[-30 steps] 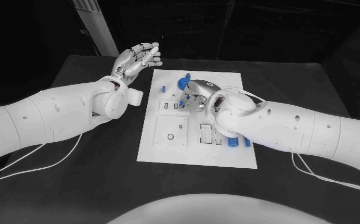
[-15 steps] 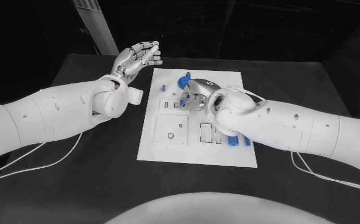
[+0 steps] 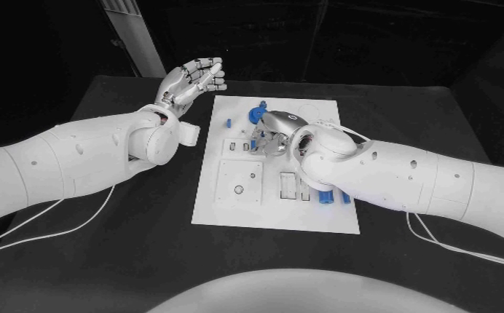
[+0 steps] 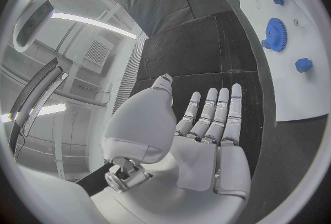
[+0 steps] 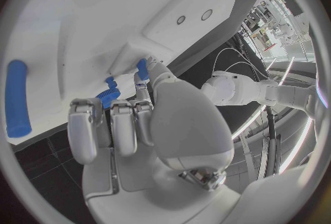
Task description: Assemble the parts on the task board
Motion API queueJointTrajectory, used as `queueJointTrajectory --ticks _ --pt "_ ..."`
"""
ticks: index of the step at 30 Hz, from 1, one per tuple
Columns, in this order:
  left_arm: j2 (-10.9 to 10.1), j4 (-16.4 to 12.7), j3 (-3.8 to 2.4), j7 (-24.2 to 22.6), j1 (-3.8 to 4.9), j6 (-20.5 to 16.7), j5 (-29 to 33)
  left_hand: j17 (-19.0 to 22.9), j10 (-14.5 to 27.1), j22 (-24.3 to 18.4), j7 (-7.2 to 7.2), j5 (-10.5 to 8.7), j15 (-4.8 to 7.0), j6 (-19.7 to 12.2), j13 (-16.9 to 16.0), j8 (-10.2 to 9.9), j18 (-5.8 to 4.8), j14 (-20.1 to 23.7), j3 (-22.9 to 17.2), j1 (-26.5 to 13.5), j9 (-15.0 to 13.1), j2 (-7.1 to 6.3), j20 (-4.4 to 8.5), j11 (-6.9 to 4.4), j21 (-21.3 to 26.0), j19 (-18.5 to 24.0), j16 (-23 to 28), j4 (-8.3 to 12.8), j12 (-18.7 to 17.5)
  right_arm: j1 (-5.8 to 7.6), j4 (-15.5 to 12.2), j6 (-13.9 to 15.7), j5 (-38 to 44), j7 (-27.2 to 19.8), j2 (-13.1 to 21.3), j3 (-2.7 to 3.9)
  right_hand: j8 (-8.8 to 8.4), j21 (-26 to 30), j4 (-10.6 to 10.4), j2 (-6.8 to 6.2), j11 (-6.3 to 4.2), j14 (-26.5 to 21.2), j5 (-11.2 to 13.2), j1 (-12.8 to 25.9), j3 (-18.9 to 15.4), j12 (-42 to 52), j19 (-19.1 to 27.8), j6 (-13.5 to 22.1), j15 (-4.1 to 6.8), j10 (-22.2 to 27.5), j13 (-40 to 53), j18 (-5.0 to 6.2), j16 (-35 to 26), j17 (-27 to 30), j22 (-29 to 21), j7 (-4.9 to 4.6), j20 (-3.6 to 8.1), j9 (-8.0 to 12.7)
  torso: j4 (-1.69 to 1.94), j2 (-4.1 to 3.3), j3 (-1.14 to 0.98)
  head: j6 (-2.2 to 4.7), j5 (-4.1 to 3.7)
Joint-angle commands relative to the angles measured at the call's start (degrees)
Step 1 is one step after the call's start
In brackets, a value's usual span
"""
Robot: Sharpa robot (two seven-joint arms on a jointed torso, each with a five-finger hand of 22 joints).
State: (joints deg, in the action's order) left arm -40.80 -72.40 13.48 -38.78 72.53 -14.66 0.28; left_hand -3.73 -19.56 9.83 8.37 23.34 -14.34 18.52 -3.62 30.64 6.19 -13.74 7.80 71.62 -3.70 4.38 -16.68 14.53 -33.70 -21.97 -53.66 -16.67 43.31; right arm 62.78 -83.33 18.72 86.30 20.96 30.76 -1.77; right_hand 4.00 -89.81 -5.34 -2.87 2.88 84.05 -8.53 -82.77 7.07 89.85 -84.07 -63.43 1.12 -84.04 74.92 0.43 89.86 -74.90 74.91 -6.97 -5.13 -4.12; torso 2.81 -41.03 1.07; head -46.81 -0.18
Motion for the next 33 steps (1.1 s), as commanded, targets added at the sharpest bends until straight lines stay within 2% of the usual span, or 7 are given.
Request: queueJointTrajectory --ticks 1,12,20,24,30,33 --pt "0.0 -0.04 -0.04 -10.55 0.09 0.6 -0.24 0.0 0.36 -0.09 8.51 0.39 0.14 -0.51 -0.04 -0.18 -0.29 0.42 0.31 -0.07 0.08 0.51 0.12 0.16 0.26 0.36 0.34 -0.07 -0.38 -0.09 -0.03 -1.6 0.28 -0.2 -0.05 -0.09 -0.4 -0.19 0.16 -0.6 0.39 5.95 0.16 -0.01 -0.2 0.15 -5.93 0.44 -0.42 -5.96 15.08 -0.43 0.14 -15.1 15.09 0.05 -0.37 0.17 0.01 0.0 -0.02 0.04 -0.01" --pt "0.01 -0.03 -0.04 -10.53 0.09 0.67 -0.24 0.0 0.36 -0.09 8.51 0.39 0.14 -0.51 -0.04 -0.18 -0.29 0.42 0.31 -0.07 0.08 0.51 0.12 0.16 0.26 0.36 0.34 -0.07 -0.38 -0.13 0.13 -2.08 0.31 -0.14 -0.08 -0.09 -0.48 -0.19 -0.4 -1.65 0.79 5.95 0.11 0.98 -0.44 0.15 -5.93 1.98 -0.67 -5.96 15.08 -0.43 0.14 -15.1 15.09 -0.42 -0.58 0.32 -0.03 0.0 0.0 0.09 -0.21" --pt "0.04 -0.02 -0.04 -10.55 0.09 0.71 -0.24 0.0 0.36 -0.09 8.51 0.39 0.14 -0.51 -0.04 -0.18 -0.29 0.42 0.31 -0.07 0.08 0.51 0.12 0.16 0.26 0.36 0.34 -0.07 -0.38 -0.14 0.02 -1.72 0.55 -0.17 0.02 -0.09 -0.35 -0.19 -2.23 -3.88 1.5 5.95 0.1 2.6 -0.71 0.15 -5.93 4.01 -1.24 -5.96 15.08 -0.43 0.14 -15.1 15.09 -1.23 -1.05 0.27 0.03 -0.03 -0.01 0.2 -0.3" --pt "0.02 -0.04 -0.04 -10.59 0.09 0.72 -0.24 0.0 0.36 -0.09 8.51 0.39 0.14 -0.51 -0.04 -0.18 -0.29 0.42 0.31 -0.07 0.08 0.51 0.12 0.16 0.26 0.36 0.34 -0.07 -0.38 -0.16 -0.24 0.06 0.99 -0.57 0.18 -0.09 -0.3 -0.19 -4.65 -5.66 2.07 5.95 2.38 3.74 -1.13 0.15 -5.93 4.98 -1.75 -5.96 15.08 -0.43 0.14 -15.1 15.09 -1.93 -1.48 0.21 0.03 -0.03 -0.03 0.27 -0.28" --pt "-0.03 -0.1 -0.04 -10.63 0.09 0.74 -0.24 -0.01 0.36 -0.1 8.51 0.41 0.14 -0.5 -0.04 -0.16 -0.29 0.43 0.33 -0.04 0.08 0.52 0.12 0.16 0.27 0.39 0.33 -0.07 -0.38 -0.17 -1.15 4.65 1.59 -2.13 0.87 -0.08 -0.12 -0.19 -10.8 -8.38 3.11 5.95 5.35 3.73 -2.99 0.15 -5.93 7.02 -2.58 -5.96 15.08 -0.43 0.14 -15.1 15.09 -2.99 -2.38 0.11 0.02 -0.05 -0.06 0.44 -0.21" --pt "-0.14 -0.15 -0.04 -10.63 0.1 0.69 -0.24 -0.01 0.38 -0.12 8.52 0.45 0.12 -0.46 -0.04 -0.06 -0.31 0.47 0.4 0.04 0.07 0.55 0.12 0.17 0.29 0.48 0.31 -0.07 -0.37 -0.16 -2.39 8.08 1.69 -3.52 1.91 -0.05 -0.18 -0.19 -11.58 -9.11 3.31 5.95 5.55 4.75 -5.26 0.15 -5.93 7.74 -2.67 -5.96 15.08 -0.43 0.14 -15.1 15.09 -3.32 -2.53 0.13 0.01 -0.02 -0.08 0.4 -0.02"
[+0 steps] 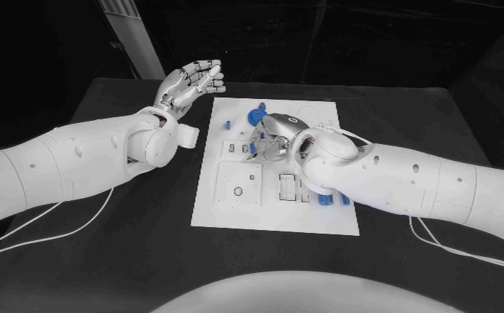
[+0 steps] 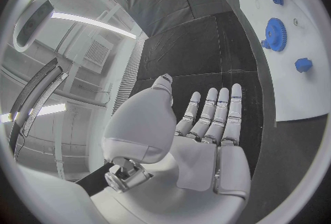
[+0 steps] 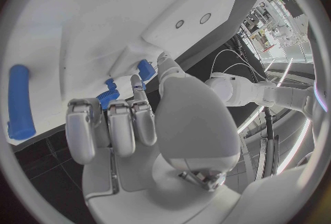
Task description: Assemble the parts on the task board
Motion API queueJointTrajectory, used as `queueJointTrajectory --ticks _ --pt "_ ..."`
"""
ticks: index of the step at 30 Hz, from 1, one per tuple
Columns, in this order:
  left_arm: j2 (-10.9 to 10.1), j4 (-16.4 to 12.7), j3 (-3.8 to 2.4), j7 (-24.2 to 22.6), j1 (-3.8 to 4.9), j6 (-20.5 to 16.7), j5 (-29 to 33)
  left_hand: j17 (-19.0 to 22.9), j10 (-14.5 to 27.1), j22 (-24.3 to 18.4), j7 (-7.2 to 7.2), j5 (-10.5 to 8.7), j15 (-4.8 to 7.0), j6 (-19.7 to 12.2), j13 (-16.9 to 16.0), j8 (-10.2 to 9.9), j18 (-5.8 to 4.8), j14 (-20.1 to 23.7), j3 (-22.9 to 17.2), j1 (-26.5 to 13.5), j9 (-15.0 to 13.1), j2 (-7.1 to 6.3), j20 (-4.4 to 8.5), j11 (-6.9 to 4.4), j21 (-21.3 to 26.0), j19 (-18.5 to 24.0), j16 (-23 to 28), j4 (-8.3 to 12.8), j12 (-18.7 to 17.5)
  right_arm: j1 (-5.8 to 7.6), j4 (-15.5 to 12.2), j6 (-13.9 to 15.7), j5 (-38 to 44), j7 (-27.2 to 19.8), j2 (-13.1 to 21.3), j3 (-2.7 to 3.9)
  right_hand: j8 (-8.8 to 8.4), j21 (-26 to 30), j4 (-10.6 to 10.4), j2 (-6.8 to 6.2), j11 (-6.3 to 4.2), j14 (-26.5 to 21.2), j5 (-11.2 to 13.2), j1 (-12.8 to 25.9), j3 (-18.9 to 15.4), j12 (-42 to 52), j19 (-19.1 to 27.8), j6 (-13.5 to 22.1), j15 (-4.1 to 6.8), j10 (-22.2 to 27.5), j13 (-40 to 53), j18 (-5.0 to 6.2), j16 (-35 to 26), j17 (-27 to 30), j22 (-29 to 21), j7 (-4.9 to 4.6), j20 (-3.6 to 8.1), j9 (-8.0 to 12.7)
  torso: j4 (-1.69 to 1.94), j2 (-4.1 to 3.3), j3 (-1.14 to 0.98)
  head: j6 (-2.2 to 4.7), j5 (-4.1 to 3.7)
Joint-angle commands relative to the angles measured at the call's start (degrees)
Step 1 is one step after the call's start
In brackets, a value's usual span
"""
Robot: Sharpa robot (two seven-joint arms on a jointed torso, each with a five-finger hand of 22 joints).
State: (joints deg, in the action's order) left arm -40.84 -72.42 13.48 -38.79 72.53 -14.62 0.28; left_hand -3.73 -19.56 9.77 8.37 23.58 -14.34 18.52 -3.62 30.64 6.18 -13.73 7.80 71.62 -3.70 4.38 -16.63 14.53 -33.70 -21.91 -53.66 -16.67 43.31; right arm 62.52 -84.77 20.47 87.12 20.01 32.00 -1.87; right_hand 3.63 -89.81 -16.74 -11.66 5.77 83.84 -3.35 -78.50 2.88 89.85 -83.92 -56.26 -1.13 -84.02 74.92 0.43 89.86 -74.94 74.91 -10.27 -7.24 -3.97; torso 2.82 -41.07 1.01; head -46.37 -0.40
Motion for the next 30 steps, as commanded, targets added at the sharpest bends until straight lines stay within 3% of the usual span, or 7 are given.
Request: queueJointTrajectory --ticks 1,13,17,21,26,29,30 --pt "-0.15 -0.15 -0.04 -10.61 0.1 0.61 -0.28 -0.01 0.38 -0.05 8.52 0.2 0.12 -0.46 -0.04 -0.06 -0.31 0.47 0.4 0.04 0.07 0.55 0.06 0.17 0.29 0.42 0.31 -0.07 -0.37 0.12 -1.4 7.41 0.89 -3.04 1.06 0.06 0.17 -0.19 -0.21 -0.37 0.47 6.16 0.38 0.93 -1.58 0.15 -6.08 0.8 -0.42 -5.98 15.08 -0.43 0.14 -15.06 15.09 -0.07 -0.47 -0.01 0.01 0.04 -0.04 -0.04 0.26" --pt "-2.34 -2.39 -0.04 -6.56 1.66 0.14 -5.4 -0.26 -1.84 1.31 8.18 0.21 0.66 -1.74 -0.19 -0.59 0.42 -1.39 1.36 0.42 0.12 0.15 0.17 -0.24 -2.69 -2.25 -0.78 -0.09 0.85 5.16 -8.74 24.36 -9.89 -16.84 9.8 0.12 1.67 -0.19 0.06 5.92 -0.08 6.16 -0.98 6.07 -0.99 0.15 -6.08 -0.43 -1.19 -5.98 15.08 -0.43 0.14 -15.06 15.09 0.52 -1.36 -0.7 0.05 0.34 0.06 -0.34 1.23" --pt "-3.17 -4.08 -0.04 -1.2 2.9 0.08 -10.1 -1.77 -6.27 6.33 3.28 0.23 1.75 -6.11 -0.56 -1.91 1.11 -7.23 2.96 -0.28 0.21 0.11 0.73 -0.72 -11.9 -3.81 -4.28 -0.03 2.94 6.74 -10.77 24.93 -19.88 -20.27 13.62 0.12 2.28 -0.19 0.1 9.48 -0.43 6.16 -4.81 9.41 -2.35 0.15 -6.08 -1.09 -0.9 -5.98 15.08 -0.43 0.14 -15.06 15.09 0.87 -1.12 -1.03 0.18 0.37 0.11 -0.41 1.27" --pt "-4.12 -6.1 -0.04 5.54 4.74 -0.28 -14.49 -6.7 -17.25 7.66 0.4 0.19 5.34 -9.08 -4.87 -0.97 4.07 -16.71 3.8 -0.72 0.32 -0.32 0.89 -4.29 -14.92 -9.05 -12.28 -0.08 9.72 7.36 -11.19 22.05 -34.31 -23.94 16.35 0.1 2.58 -0.19 -0.05 12.74 -0.41 6.16 -6.03 12.11 -3.84 0.15 -6.08 -0.61 -0.81 -5.98 15.08 -0.43 0.14 -15.06 15.09 0.89 -1.04 -1.14 0.0 0.38 0.1 -0.3 1.49" --pt "-5.28 -8.41 -0.04 15.3 6.78 1.22 -21.0 -21.58 -30.51 14.66 1.19 0.3 10.3 -9.48 -14.92 3.35 3.99 -30.97 3.59 -1.28 -0.06 -0.89 4.7 -9.34 -26.95 -16.31 -26.5 -0.41 23.04 7.58 -10.26 17.77 -48.87 -28.61 18.31 0.03 2.92 -0.19 0.02 16.45 0.07 6.16 -3.04 14.21 -5.72 0.15 -6.08 1.79 -1.26 -5.98 15.08 -0.43 0.14 -15.06 15.09 0.27 -1.35 -1.05 -0.35 0.55 -0.06 -0.21 1.85" --pt "-5.6 -9.58 -0.04 21.12 7.6 2.8 -26.98 -73.97 -61.19 40.42 1.6 0.21 11.52 -7.08 -69.31 6.56 0.5 -67.78 3.34 -0.14 0.02 -0.63 7.39 -8.87 -45.66 -33.85 -36.78 0.42 44.17 7.61 -9.89 15.21 -55.01 -30.95 19.67 -0.25 3.55 3.68 0.07 17.33 0.65 6.16 -0.46 15.64 -8.01 0.15 -2.15 4.02 -1.66 -5.98 15.08 0.96 0.14 -15.06 12.18 -0.23 -1.77 -1.04 -0.38 0.68 -0.2 -0.04 2.25" --pt "-5.65 -9.92 -0.04 22.8 7.76 3.32 -28.71 -82.01 -66.35 50.68 2.2 0.25 10.87 -4.95 -78.83 7.78 -1.03 -73.31 3.36 -0.14 -0.19 -0.29 7.34 -8.33 -49.53 -41.79 -36.61 0.18 45.84 7.61 -9.82 14.64 -56.42 -31.34 20.08 -0.44 3.99 5.65 -0.14 17.63 0.75 6.16 0.11 17.11 -9.35 0.15 -0.22 4.86 -1.85 -5.98 15.08 1.61 0.14 -15.06 10.77 -0.46 -1.92 -1.09 -0.38 0.62 -0.16 0.03 2.42"
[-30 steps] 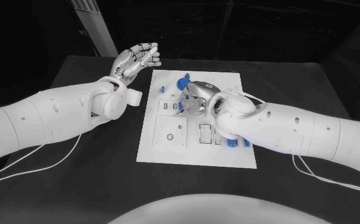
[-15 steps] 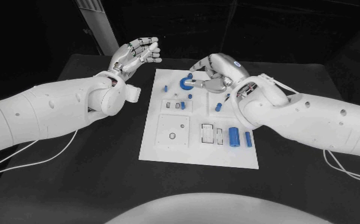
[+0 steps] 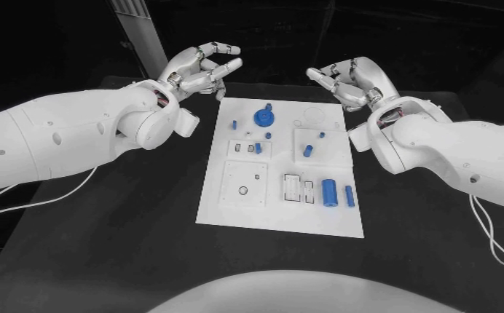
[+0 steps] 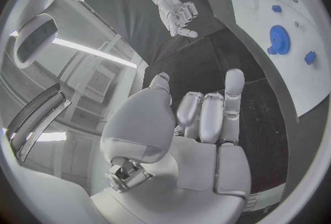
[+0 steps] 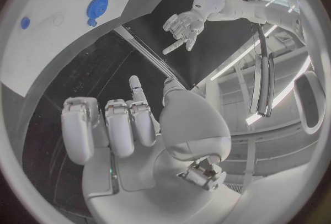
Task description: Assemble the parts on the task board
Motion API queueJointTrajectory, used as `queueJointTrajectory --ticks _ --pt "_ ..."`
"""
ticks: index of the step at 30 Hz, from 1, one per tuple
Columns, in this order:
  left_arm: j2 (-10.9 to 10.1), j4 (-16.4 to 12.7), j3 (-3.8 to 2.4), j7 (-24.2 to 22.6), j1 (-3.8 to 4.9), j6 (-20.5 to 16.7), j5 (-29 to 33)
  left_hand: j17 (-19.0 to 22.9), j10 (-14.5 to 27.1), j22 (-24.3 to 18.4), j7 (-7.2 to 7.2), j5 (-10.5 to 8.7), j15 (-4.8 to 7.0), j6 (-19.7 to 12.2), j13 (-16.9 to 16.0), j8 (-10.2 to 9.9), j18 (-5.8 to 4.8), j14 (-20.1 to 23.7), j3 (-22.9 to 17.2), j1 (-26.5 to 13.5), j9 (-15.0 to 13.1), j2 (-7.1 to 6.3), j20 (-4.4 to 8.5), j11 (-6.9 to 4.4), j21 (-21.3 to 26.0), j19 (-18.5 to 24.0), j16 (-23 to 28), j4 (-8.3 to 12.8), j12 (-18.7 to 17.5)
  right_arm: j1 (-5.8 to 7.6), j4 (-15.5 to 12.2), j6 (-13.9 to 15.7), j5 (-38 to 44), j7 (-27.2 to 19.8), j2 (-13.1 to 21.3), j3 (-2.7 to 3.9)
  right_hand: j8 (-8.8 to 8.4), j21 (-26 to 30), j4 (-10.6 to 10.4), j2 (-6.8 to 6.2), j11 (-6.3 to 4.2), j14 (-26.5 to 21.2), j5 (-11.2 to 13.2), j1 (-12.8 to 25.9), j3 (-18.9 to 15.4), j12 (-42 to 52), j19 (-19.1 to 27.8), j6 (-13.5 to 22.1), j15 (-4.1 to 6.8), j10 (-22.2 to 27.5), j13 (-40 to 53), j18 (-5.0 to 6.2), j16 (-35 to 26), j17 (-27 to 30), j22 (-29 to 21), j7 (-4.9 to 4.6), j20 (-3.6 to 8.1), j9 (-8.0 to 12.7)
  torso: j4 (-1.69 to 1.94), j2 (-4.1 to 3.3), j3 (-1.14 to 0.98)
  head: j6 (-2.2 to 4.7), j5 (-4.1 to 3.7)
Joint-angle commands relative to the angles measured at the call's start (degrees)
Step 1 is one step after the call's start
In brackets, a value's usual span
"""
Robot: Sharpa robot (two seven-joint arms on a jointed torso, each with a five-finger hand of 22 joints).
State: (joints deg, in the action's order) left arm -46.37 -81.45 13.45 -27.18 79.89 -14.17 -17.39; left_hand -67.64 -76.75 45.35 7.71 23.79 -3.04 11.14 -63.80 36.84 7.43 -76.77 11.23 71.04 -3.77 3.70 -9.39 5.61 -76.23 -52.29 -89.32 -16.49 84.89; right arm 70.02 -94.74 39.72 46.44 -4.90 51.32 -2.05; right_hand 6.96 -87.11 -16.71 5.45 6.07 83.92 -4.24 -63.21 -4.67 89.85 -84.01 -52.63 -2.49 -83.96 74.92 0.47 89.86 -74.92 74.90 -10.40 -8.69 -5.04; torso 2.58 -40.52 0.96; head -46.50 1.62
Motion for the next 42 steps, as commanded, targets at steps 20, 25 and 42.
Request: queueJointTrajectory --ticks 20,25,42 --pt "2.42 -2.76 0.0 37.21 0.79 17.32 -26.36 -22.36 -13.25 44.65 1.56 -4.04 -0.06 23.06 -26.2 5.91 -7.43 -13.23 -5.31 -11.09 -5.23 -3.57 -0.64 0.2 -13.77 -37.71 -0.68 -0.37 5.11 -0.97 2.37 -9.77 -20.8 -4.86 3.41 -3.24 3.94 5.41 0.04 1.7 0.64 6.08 1.36 4.24 -6.58 0.15 1.8 3.8 -0.65 -6.04 15.08 2.27 0.14 -15.08 9.17 -0.52 -0.69 -0.72 -0.2 -0.01 0.08 0.12 0.33" --pt "4.31 -1.36 0.0 40.95 0.53 19.31 -26.9 -22.36 -13.25 44.65 0.16 -4.19 1.28 23.77 -26.2 10.95 -7.43 -13.23 -4.73 -10.48 -10.4 -3.14 0.7 -1.19 -13.77 -37.71 -0.68 -0.33 5.11 -1.16 2.78 -10.6 -20.51 -3.79 3.16 -3.28 4.48 5.42 0.11 1.93 0.58 6.08 1.31 3.83 -6.89 0.15 1.74 3.94 -0.59 -6.04 15.08 2.27 0.14 -15.08 9.17 -0.45 -0.65 -0.85 -0.07 -0.01 -0.01 0.05 0.23" --pt "10.17 3.28 -0.01 51.03 -0.4 24.22 -27.14 -22.36 -13.25 44.65 -1.36 1.76 2.85 24.86 -26.2 12.49 -7.43 -13.23 -3.3 -14.79 -17.62 -0.45 2.36 -2.74 -13.77 -37.71 -0.68 -0.31 5.11 -1.55 3.08 -10.67 -19.18 -1.87 2.91 -3.3 6.13 5.31 0.12 2.65 0.43 6.08 1.21 2.4 -7.89 0.15 1.34 4.78 -0.41 -6.04 15.08 2.2 0.14 -15.08 9.29 -0.33 -0.48 -1.2 -0.08 -0.02 0.02 -0.42 -0.65"
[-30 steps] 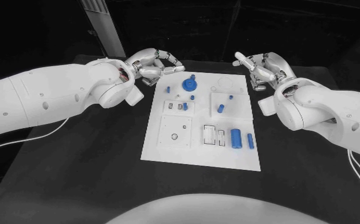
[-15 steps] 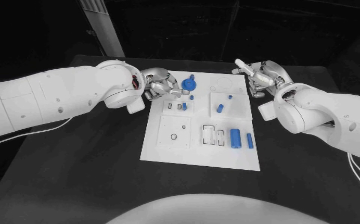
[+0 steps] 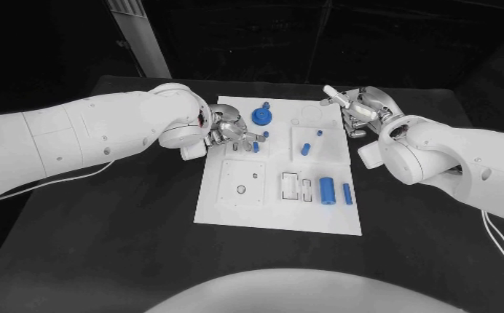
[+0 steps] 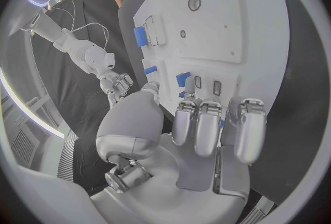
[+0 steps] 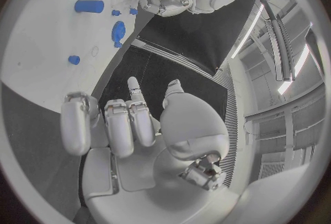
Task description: Assemble the parts on the task board
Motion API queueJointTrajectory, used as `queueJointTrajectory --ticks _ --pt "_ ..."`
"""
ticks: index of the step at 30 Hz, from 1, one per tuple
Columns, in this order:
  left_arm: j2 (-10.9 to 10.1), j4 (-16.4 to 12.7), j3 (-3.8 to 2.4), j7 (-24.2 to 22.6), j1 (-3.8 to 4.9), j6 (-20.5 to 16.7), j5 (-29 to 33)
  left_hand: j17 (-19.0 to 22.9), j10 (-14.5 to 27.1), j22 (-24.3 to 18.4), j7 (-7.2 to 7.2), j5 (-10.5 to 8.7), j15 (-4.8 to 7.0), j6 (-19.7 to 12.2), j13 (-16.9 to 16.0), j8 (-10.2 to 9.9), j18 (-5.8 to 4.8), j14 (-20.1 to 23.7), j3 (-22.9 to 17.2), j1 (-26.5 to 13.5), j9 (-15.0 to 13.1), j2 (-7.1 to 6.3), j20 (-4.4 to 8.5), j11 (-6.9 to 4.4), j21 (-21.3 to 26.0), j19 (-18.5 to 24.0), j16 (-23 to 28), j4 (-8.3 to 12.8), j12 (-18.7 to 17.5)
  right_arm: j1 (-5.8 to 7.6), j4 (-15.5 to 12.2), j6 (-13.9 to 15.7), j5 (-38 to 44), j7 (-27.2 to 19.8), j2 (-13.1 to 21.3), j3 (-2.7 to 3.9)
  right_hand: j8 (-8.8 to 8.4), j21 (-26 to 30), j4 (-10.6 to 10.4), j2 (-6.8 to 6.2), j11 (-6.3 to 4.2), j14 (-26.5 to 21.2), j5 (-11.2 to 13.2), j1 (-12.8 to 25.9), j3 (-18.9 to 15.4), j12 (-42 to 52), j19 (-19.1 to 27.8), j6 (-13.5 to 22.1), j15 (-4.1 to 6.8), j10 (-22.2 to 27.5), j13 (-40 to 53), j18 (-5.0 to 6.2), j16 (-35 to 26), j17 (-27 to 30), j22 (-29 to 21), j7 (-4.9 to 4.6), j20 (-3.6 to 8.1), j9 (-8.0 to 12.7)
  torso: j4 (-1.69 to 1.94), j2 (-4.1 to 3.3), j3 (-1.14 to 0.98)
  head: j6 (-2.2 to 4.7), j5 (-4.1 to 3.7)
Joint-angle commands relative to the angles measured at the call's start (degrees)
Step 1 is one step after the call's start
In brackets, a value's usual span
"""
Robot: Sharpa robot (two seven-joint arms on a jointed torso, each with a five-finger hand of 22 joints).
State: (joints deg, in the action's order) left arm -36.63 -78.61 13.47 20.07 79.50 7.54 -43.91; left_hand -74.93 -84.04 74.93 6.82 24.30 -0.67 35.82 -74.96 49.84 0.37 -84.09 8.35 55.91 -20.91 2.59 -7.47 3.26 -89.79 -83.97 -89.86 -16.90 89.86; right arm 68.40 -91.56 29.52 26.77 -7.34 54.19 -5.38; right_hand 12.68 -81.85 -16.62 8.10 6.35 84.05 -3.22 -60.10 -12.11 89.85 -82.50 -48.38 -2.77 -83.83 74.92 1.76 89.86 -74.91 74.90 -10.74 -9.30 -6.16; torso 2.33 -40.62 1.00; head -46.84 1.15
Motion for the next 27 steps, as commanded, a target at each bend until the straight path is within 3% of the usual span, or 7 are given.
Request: queueJointTrajectory --ticks 1,14,27 --pt "0.66 0.65 -0.04 3.96 -0.05 2.52 -0.62 -15.07 -5.96 15.07 -0.5 1.57 0.52 0.22 -15.04 -0.63 -0.37 -5.91 -0.49 0.51 -0.67 0.84 0.48 -0.43 -0.21 -6.03 -0.14 0.11 0.14 0.07 -0.08 -0.41 0.5 0.64 0.04 0.03 0.49 0.02 0.04 0.05 0.14 5.95 0.17 -0.78 -0.49 0.15 -0.2 0.56 -0.12 -6.17 15.08 0.9 0.14 -15.09 9.31 0.02 0.14 -0.1 0.2 0.09 -0.03 -0.12 -0.26" --pt "2.44 2.24 -0.04 5.5 -0.37 2.53 -0.62 -15.07 -5.96 15.07 -0.69 1.95 0.72 0.52 -15.04 -1.44 -0.37 -5.91 -1.13 2.09 -1.66 1.92 0.68 -0.63 -0.21 -6.03 -0.14 0.2 0.14 -0.11 0.21 -0.24 0.58 1.24 -0.4 0.03 1.29 -0.02 0.07 0.46 0.08 5.95 0.09 -1.55 -0.86 0.15 -0.38 0.93 -0.05 -6.17 15.08 0.87 0.14 -15.09 9.36 0.08 0.23 -0.26 0.15 0.07 0.0 -0.37 -0.12" --pt "2.97 2.77 -0.05 4.92 -0.58 1.58 -0.62 -15.07 -5.96 15.07 -0.77 2.02 0.8 0.72 -15.04 -1.82 -0.37 -5.91 -1.37 2.78 -2.11 2.33 0.76 -0.72 -0.21 -6.03 -0.14 0.15 0.14 -0.27 0.44 -0.01 1.67 2.19 -0.64 0.03 1.79 -0.13 0.06 0.72 0.04 5.95 0.02 -2.04 -1.07 0.15 -0.55 1.14 0.0 -6.17 15.08 0.83 0.14 -15.09 9.45 0.12 0.27 -0.35 0.3 0.14 0.02 -0.35 -0.64"
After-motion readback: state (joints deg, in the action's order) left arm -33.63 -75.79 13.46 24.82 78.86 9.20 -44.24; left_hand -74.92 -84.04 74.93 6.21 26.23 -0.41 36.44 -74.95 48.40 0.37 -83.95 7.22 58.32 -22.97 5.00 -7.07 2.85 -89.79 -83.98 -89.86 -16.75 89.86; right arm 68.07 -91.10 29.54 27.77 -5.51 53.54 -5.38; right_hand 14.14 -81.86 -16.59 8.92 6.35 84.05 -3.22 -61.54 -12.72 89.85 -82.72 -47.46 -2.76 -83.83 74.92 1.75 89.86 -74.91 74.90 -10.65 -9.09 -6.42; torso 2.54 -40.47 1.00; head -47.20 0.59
